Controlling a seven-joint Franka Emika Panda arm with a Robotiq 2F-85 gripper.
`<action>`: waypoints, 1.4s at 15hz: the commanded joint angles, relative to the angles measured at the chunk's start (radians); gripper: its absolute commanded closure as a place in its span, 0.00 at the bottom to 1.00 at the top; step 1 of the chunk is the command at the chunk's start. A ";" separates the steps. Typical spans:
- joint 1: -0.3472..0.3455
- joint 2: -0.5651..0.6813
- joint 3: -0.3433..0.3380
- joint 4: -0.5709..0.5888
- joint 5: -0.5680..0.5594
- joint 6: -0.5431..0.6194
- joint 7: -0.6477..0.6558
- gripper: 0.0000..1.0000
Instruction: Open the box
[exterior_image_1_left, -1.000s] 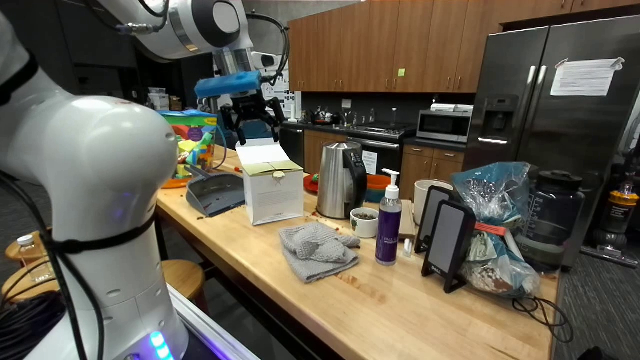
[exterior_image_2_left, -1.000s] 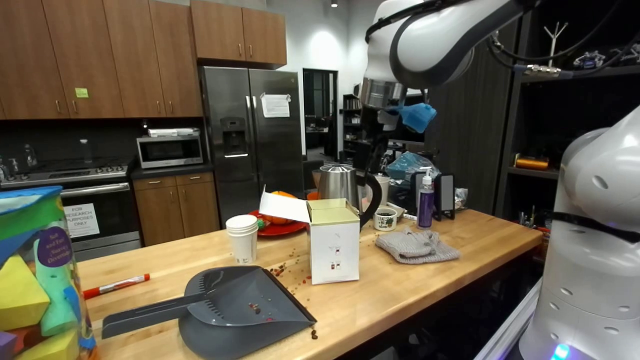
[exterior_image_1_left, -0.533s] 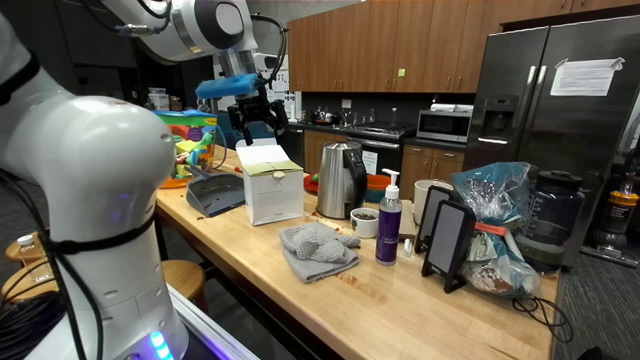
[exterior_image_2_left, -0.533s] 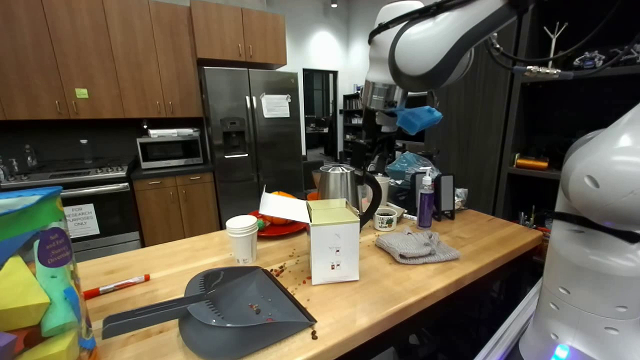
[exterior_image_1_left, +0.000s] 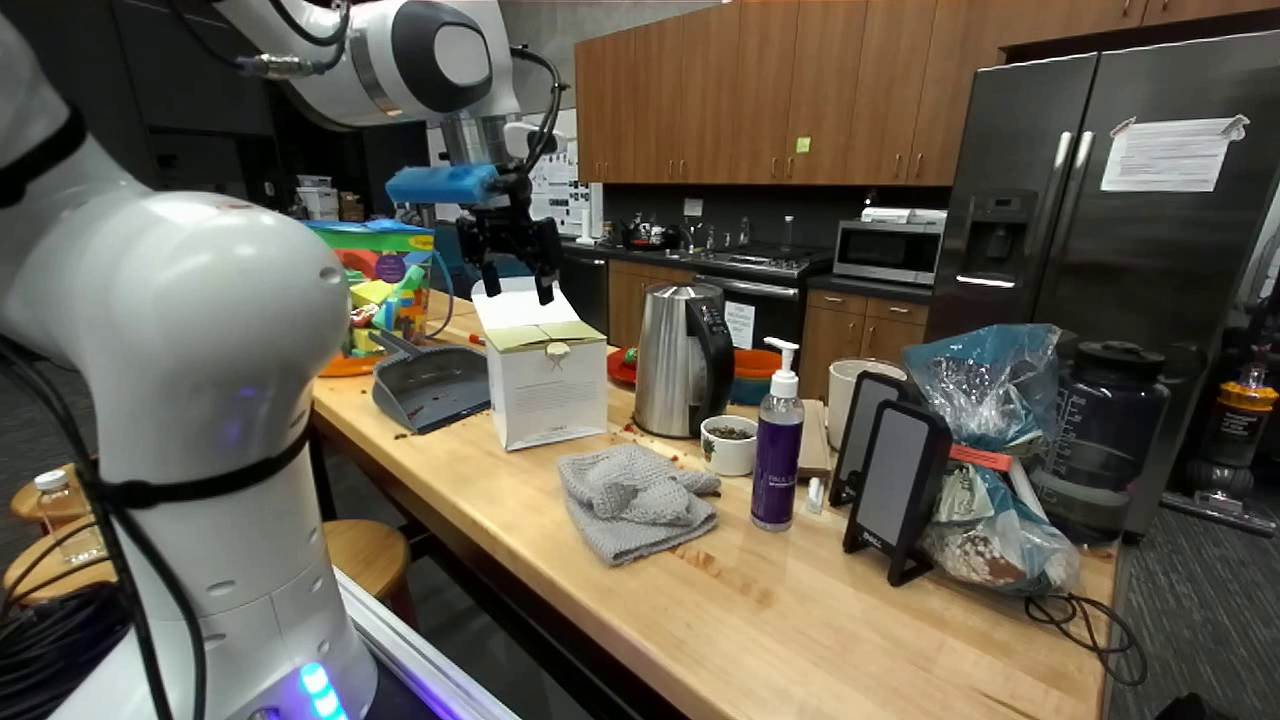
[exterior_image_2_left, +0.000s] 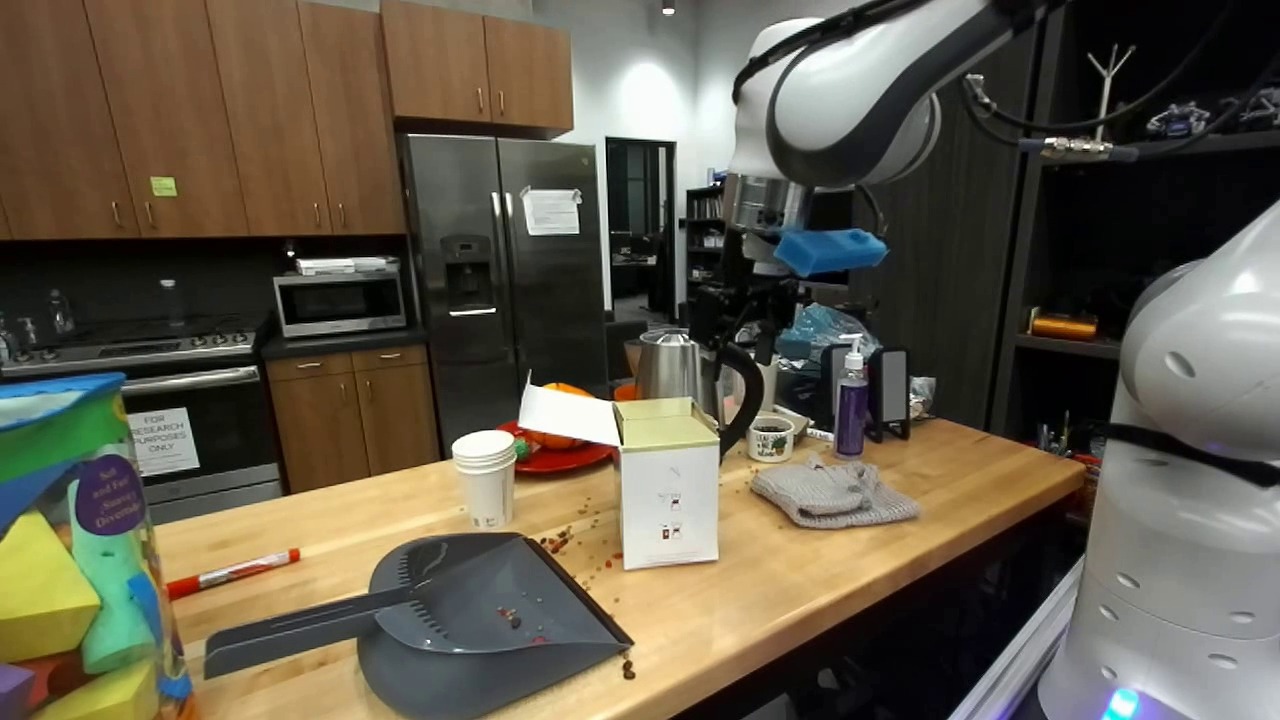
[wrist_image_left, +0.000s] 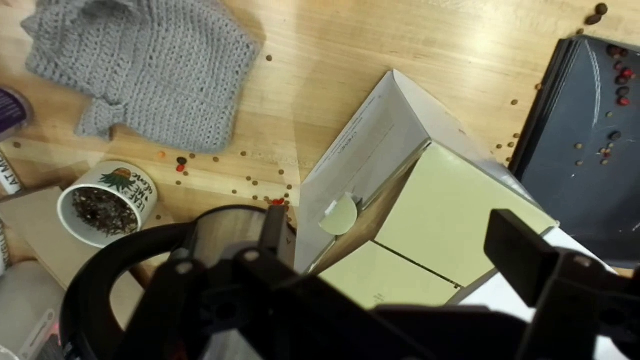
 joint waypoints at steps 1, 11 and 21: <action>-0.009 0.001 0.010 0.002 0.018 -0.004 0.000 0.00; 0.007 0.042 0.080 0.049 -0.009 0.015 0.012 0.00; -0.007 0.151 0.138 0.103 -0.173 0.145 -0.027 0.00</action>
